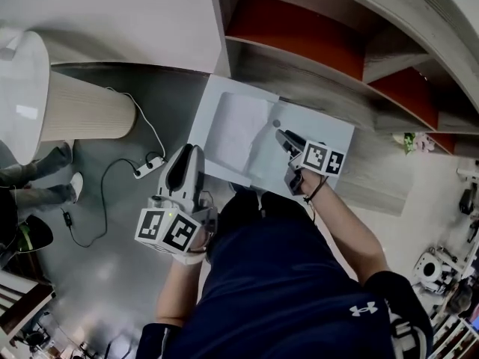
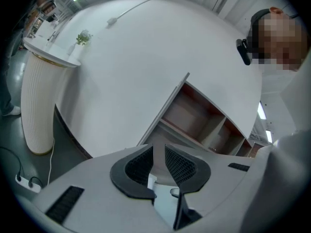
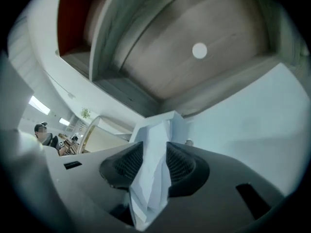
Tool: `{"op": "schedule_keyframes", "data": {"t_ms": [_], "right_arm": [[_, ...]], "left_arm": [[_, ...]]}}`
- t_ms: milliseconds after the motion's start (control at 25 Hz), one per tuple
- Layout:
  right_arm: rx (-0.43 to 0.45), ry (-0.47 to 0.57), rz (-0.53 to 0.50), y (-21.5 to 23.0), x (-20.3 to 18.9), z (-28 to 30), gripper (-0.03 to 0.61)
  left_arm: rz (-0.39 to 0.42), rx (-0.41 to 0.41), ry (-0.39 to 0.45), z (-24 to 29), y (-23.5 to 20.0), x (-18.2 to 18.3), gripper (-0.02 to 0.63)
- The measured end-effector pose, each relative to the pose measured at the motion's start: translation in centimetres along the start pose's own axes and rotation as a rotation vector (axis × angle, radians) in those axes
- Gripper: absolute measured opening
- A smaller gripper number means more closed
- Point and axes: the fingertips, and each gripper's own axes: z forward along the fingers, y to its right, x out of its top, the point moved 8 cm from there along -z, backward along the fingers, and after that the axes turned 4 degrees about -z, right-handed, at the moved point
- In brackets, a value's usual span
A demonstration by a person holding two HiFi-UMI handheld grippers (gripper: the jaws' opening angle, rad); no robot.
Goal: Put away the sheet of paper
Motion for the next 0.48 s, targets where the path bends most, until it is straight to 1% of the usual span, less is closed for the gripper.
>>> {"op": "schedule_keyframes", "data": {"t_ms": [40, 120, 200, 320, 480], "right_arm": [[0.007, 0.039, -0.007, -0.3, 0.8, -1.3, 0.128], [0.024, 0.111, -0.025, -1.2, 2.5, -4.0, 0.096], [0.041, 0.173, -0.067, -2.3, 4.2, -6.5, 0.067], [0.077, 0.264, -0.188, -4.8, 7.0, -9.7, 0.046], [0.114, 0.411, -0.398, -9.0, 9.9, -13.9, 0.044]], "left_arm": [[0.004, -0.006, -0.001, 0.3, 0.4, -0.1, 0.086], [0.011, -0.021, 0.001, 0.8, 1.4, -0.1, 0.086], [0.02, -0.038, 0.009, 1.1, 2.5, 0.2, 0.086], [0.043, -0.062, 0.029, 1.4, 4.0, 0.8, 0.086], [0.078, -0.112, 0.05, 1.6, 6.9, 1.7, 0.084]]}}
